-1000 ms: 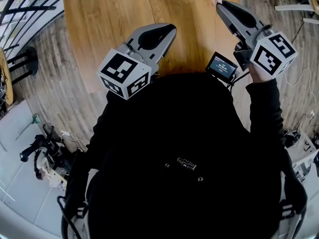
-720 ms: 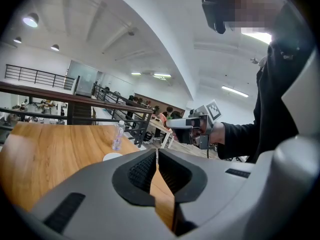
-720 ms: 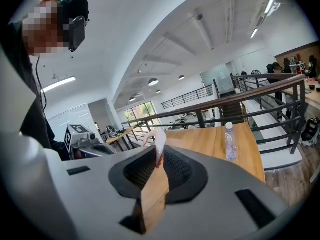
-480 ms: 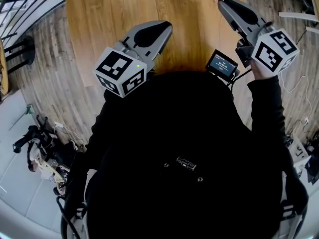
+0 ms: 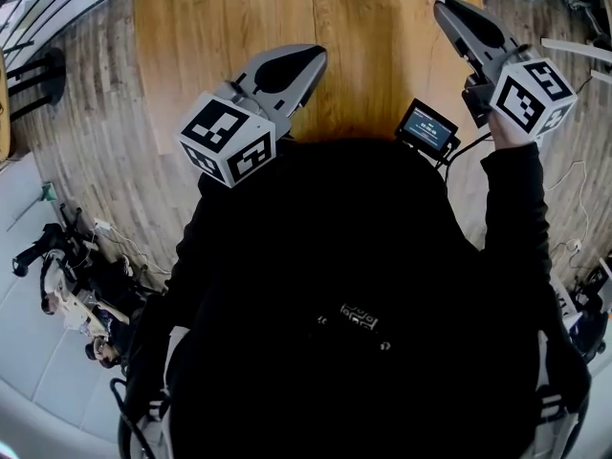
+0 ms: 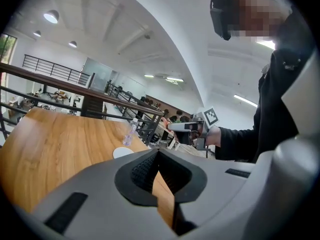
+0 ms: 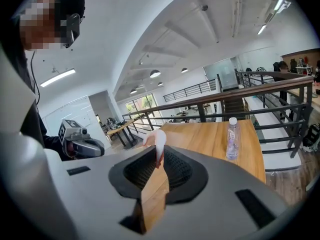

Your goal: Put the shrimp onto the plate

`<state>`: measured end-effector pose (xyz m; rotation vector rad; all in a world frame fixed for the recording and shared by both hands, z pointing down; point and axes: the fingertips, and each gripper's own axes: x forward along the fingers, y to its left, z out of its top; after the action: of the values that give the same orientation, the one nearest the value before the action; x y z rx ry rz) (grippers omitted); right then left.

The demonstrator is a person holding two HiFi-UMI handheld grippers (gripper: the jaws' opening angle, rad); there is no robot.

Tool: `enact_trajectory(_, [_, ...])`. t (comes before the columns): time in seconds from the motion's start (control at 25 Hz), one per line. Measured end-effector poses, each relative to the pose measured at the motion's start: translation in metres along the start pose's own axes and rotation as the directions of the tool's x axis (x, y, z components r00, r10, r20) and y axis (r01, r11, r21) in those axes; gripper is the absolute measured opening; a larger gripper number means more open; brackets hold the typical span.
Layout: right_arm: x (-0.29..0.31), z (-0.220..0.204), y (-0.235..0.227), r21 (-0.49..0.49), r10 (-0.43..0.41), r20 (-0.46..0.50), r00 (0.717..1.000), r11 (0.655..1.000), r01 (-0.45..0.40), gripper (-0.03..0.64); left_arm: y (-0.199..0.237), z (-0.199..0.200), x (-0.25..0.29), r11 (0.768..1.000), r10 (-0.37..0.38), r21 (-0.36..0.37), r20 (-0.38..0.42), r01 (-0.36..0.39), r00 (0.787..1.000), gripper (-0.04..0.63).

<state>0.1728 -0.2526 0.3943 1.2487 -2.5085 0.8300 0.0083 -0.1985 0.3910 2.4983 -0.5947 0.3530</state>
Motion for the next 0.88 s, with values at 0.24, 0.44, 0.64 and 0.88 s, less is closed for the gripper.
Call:
enact_trajectory(0.24, [0.002, -0.006, -0.011, -0.020, -0.005, -0.026, 1.000, 1.000, 0.005, 0.059, -0.001, -0.010, -0.015, 0.998, 0.048, -0.032, 0.025, -0.048, 0.999, 0.003])
enact_trajectory(0.44, [0.008, -0.018, -0.029, -0.026, -0.013, -0.052, 0.999, 1.000, 0.011, 0.058, -0.001, -0.025, -0.020, 0.995, 0.085, -0.061, 0.033, -0.083, 0.996, 0.003])
enact_trajectory(0.64, [0.018, -0.023, -0.046, -0.028, -0.015, -0.082, 0.997, 1.000, 0.012, 0.059, 0.003, -0.033, -0.025, 0.989, 0.123, -0.093, 0.042, -0.119, 0.991, 0.003])
enact_trajectory(0.88, [0.021, -0.029, -0.054, -0.037, -0.029, -0.119, 0.992, 0.999, 0.025, 0.060, -0.004, -0.038, -0.043, 0.981, 0.159, -0.119, 0.053, -0.152, 0.986, 0.003])
